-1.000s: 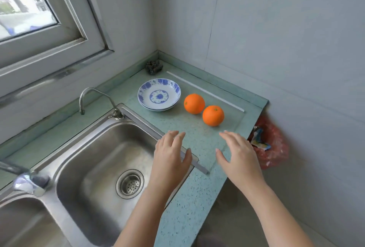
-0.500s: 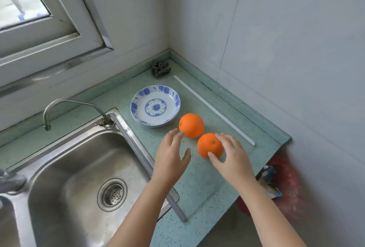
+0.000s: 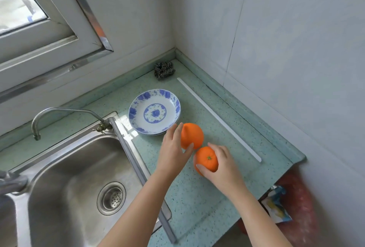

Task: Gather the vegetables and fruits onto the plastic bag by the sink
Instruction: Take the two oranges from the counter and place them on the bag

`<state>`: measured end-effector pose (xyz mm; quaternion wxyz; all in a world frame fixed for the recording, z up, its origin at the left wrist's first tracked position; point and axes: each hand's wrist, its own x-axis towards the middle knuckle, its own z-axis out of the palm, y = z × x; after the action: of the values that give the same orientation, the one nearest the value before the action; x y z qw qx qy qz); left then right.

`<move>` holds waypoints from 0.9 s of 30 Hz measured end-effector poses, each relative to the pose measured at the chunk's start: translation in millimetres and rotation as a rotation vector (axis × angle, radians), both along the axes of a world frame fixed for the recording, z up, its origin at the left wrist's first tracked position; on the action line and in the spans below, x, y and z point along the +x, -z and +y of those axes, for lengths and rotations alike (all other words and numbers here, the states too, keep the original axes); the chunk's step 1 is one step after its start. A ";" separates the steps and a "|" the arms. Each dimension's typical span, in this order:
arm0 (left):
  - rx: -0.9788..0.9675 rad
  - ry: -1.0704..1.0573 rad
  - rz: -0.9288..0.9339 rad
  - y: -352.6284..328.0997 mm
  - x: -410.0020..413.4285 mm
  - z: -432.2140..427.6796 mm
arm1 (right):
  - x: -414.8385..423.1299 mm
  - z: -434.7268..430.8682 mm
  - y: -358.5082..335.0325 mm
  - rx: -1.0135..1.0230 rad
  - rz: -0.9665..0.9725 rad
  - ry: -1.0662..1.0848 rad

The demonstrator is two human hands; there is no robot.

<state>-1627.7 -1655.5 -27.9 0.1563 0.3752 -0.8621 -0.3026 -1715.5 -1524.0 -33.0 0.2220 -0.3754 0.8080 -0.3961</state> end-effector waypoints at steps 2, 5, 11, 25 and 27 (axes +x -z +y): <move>0.027 -0.005 -0.003 1.7 -5.9 0.0 | -0.8 1.2 1.7 -0.011 -0.041 0.005; 0.056 0.004 -0.004 4.1 -13.2 1.7 | -4.1 1.8 3.4 -0.019 -0.090 0.003; 0.112 -0.040 -0.006 4.9 -25.0 0.5 | -11.8 4.2 3.5 -0.019 -0.168 0.007; 0.298 -0.236 0.176 -6.1 -8.9 12.2 | -22.3 10.5 -13.1 -0.058 -0.132 0.039; 0.309 -0.262 0.209 -12.3 5.3 15.2 | -18.1 8.8 -20.9 -0.062 -0.098 0.018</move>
<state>-1622.4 -1640.4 -15.6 0.2232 0.4701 -0.7287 -0.4452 -1733.6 -1515.2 -12.1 0.2458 -0.3551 0.7868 -0.4409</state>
